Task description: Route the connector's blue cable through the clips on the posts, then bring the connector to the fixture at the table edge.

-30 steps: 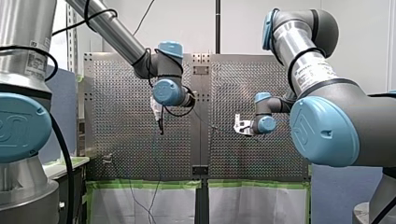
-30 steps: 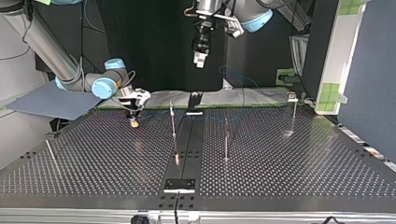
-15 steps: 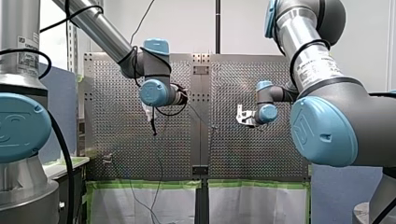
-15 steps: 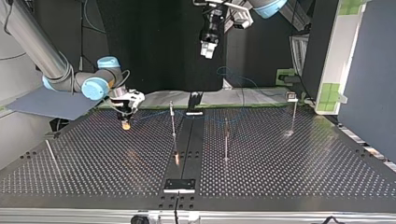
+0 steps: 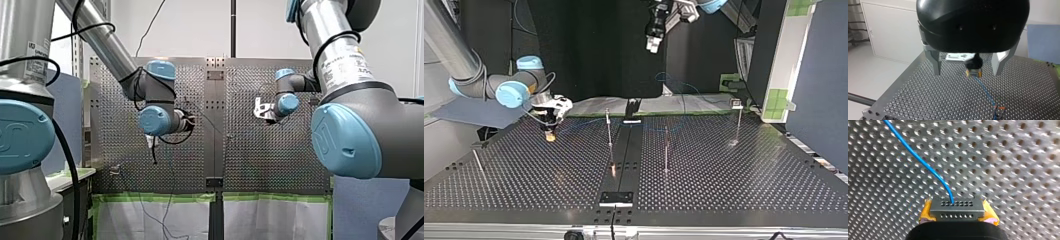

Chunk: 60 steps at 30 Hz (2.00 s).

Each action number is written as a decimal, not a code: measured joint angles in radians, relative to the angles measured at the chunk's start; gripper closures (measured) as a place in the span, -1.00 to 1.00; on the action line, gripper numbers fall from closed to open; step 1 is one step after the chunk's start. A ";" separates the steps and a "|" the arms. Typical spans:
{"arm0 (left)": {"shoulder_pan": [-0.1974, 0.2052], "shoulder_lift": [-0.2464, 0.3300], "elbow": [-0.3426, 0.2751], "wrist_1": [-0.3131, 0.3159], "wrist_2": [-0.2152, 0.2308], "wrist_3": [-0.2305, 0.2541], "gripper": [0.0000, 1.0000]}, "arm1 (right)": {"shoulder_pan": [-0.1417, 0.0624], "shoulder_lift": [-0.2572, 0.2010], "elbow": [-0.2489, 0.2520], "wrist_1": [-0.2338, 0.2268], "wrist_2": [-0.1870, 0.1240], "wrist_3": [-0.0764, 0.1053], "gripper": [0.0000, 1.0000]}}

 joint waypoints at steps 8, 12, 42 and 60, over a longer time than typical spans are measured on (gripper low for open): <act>-0.002 0.000 -0.064 0.056 0.001 0.009 -1.00 | -0.003 -0.070 -0.001 0.025 0.053 -0.007 1.00; -0.004 0.000 -0.100 0.065 0.004 0.012 -1.00 | -0.005 -0.102 -0.001 0.046 0.083 -0.019 1.00; 0.000 0.000 -0.195 0.075 0.006 0.012 -1.00 | -0.105 -0.341 0.049 0.167 0.322 -0.056 1.00; 0.004 -0.001 -0.194 0.074 0.007 0.034 -1.00 | -0.176 -0.387 0.103 0.116 0.363 -0.043 1.00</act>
